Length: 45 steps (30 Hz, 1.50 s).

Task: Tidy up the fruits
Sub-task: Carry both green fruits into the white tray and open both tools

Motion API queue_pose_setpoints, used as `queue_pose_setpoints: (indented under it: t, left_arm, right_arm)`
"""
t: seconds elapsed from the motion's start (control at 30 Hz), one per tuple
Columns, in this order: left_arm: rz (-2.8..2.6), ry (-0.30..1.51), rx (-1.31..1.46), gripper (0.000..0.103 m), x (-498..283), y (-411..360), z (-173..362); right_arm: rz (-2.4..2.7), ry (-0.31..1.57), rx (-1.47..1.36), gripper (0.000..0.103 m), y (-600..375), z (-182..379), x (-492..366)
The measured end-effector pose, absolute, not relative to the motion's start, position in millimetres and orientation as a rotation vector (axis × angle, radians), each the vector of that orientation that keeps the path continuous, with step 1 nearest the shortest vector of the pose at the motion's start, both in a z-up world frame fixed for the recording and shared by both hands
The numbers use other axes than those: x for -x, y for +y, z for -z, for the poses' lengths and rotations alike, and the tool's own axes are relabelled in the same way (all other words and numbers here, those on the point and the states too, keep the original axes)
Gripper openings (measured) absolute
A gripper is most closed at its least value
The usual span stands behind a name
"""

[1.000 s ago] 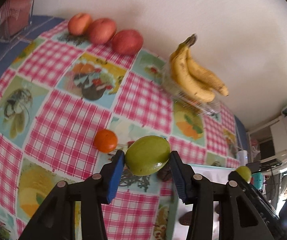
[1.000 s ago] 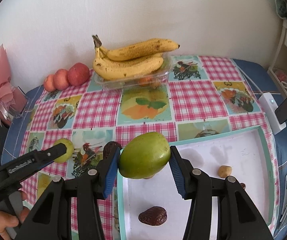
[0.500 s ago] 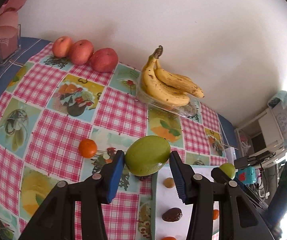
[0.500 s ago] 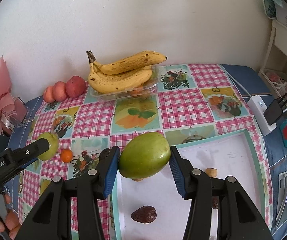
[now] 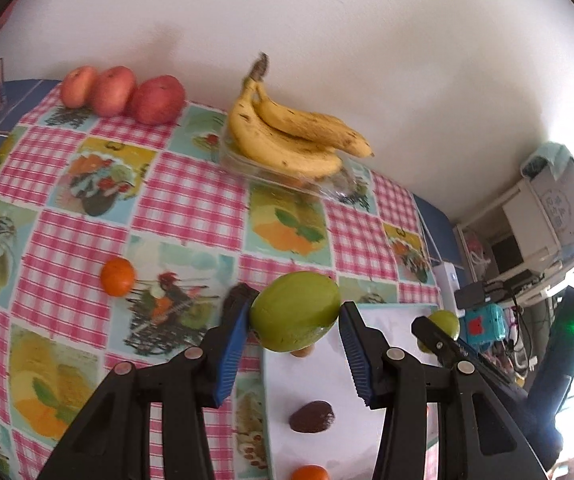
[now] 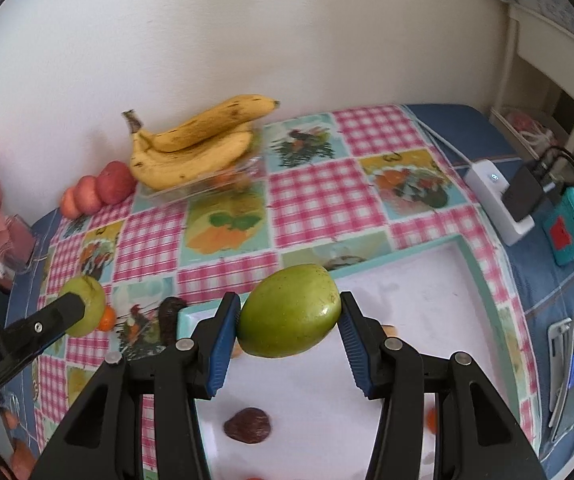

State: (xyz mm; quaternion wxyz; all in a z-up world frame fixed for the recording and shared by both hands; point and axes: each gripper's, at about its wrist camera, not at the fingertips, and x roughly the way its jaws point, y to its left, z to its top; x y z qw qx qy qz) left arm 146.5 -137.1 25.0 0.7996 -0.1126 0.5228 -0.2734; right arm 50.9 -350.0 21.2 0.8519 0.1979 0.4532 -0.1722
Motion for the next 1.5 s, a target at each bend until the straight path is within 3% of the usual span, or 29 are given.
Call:
queue_pose_setpoints:
  t: [0.73, 1.03, 1.5]
  left_arm:
    - [0.691, 1.223, 0.105, 0.049, -117, -212, 16]
    - [0.683, 1.308, 0.07, 0.049, -114, -227, 59]
    - [0.666, 1.324, 0.062, 0.049, -115, -227, 68]
  right_arm:
    - [0.522, 0.95, -0.489, 0.051, -417, -7, -14]
    - [0.558, 1.031, -0.557, 0.051, -434, 43, -14]
    - [0.585, 1.071, -0.587, 0.052, -442, 69, -9]
